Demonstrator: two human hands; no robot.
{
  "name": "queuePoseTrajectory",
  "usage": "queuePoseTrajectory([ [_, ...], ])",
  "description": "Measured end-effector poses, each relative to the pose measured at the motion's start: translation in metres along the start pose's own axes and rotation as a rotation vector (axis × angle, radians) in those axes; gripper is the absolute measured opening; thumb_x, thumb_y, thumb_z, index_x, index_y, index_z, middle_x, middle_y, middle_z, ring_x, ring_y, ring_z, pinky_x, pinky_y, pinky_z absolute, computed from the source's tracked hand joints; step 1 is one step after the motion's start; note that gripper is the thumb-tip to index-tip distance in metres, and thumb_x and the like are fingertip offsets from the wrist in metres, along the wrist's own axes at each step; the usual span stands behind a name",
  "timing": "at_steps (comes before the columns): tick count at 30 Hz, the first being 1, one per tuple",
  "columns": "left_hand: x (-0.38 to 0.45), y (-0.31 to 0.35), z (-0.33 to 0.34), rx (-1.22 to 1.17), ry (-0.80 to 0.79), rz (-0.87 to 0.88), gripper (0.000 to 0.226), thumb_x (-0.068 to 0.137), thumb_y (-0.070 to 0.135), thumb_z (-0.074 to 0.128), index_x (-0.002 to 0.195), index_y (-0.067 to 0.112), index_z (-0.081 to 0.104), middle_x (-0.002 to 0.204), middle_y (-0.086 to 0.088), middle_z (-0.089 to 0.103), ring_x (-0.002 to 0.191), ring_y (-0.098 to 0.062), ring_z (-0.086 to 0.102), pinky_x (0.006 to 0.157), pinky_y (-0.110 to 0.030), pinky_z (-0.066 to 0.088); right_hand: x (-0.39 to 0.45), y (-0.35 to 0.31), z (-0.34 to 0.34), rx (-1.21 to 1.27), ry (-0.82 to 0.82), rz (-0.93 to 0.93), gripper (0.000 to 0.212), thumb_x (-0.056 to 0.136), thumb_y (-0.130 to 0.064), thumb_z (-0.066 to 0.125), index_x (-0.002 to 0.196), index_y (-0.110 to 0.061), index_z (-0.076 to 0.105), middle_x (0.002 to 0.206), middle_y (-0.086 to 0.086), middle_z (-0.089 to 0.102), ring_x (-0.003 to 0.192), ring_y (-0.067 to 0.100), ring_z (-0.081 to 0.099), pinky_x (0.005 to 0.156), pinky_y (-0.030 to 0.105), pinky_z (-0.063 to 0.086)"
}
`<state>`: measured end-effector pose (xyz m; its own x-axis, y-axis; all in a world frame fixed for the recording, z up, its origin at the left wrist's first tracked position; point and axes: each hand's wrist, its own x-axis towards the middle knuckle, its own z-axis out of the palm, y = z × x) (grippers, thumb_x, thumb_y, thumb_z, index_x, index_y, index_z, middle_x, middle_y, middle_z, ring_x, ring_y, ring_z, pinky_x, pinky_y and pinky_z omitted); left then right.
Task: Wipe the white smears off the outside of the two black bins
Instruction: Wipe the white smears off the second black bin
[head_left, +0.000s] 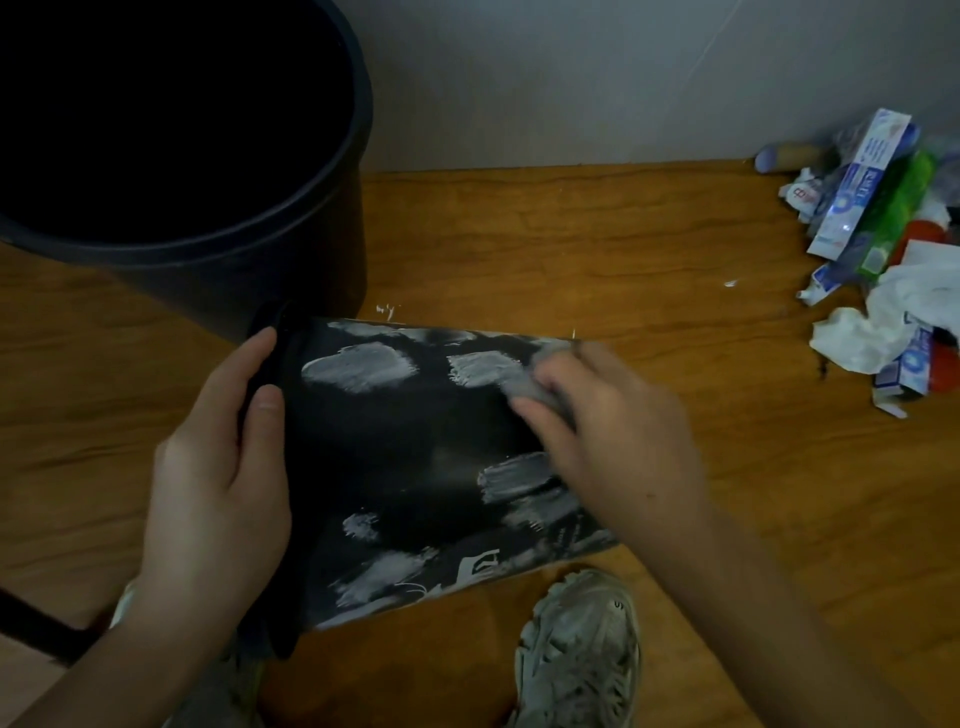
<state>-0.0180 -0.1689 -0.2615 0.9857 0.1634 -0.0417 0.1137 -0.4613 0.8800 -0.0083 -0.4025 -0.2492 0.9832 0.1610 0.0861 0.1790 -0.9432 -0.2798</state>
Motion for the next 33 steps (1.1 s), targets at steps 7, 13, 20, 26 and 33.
queuePoseTrajectory([
  [7, 0.004, -0.001, -0.001, -0.016, 0.002, -0.015, 0.039, 0.102, 0.019, 0.038, 0.141, 0.023, 0.044, 0.123, 0.025, 0.05, 0.109, 0.022, 0.046, 0.087, -0.001, 0.038, 0.006, -0.042, 0.022, 0.134, 0.093, -0.015, 0.02, 0.091, -0.037, 0.054, 0.093, -0.02, 0.065, 0.091, -0.002, 0.061, 0.068, 0.007, 0.056, 0.054, 0.015, 0.042],
  [13, -0.004, 0.002, 0.0, -0.02, -0.013, -0.024, 0.037, 0.102, 0.015, 0.038, 0.138, 0.021, 0.045, 0.082, 0.05, 0.052, 0.08, 0.027, 0.051, 0.068, 0.004, 0.039, -0.026, 0.03, 0.004, -0.015, 0.133, 0.282, 0.022, 0.091, -0.037, 0.054, 0.089, -0.017, 0.064, 0.093, 0.001, 0.062, 0.068, 0.014, 0.051, 0.051, 0.012, 0.023],
  [20, -0.002, -0.001, -0.001, 0.001, 0.012, 0.015, 0.039, 0.103, 0.015, 0.038, 0.141, 0.015, 0.044, 0.125, 0.017, 0.046, 0.098, 0.036, 0.037, 0.081, 0.008, 0.029, -0.014, -0.04, 0.029, 0.043, 0.218, 0.036, 0.026, 0.094, -0.037, 0.051, 0.094, -0.016, 0.067, 0.093, 0.003, 0.062, 0.07, 0.008, 0.056, 0.054, 0.013, 0.04],
  [26, -0.002, -0.003, -0.002, -0.014, 0.008, 0.02, 0.038, 0.103, 0.015, 0.038, 0.141, 0.015, 0.044, 0.116, 0.03, 0.045, 0.099, 0.034, 0.038, 0.081, 0.008, 0.03, -0.037, 0.018, 0.017, -0.011, 0.265, 0.303, 0.018, 0.092, -0.033, 0.058, 0.093, -0.017, 0.066, 0.095, 0.002, 0.062, 0.07, 0.004, 0.044, 0.056, 0.006, 0.021],
  [33, 0.011, 0.003, -0.003, 0.015, -0.001, -0.005, 0.039, 0.103, 0.019, 0.036, 0.141, 0.018, 0.043, 0.127, 0.013, 0.048, 0.108, 0.015, 0.041, 0.081, 0.008, 0.031, -0.051, 0.01, 0.028, 0.061, 0.362, 0.263, 0.022, 0.093, -0.032, 0.06, 0.094, -0.011, 0.066, 0.094, 0.004, 0.057, 0.069, 0.005, 0.044, 0.056, 0.006, 0.027],
])
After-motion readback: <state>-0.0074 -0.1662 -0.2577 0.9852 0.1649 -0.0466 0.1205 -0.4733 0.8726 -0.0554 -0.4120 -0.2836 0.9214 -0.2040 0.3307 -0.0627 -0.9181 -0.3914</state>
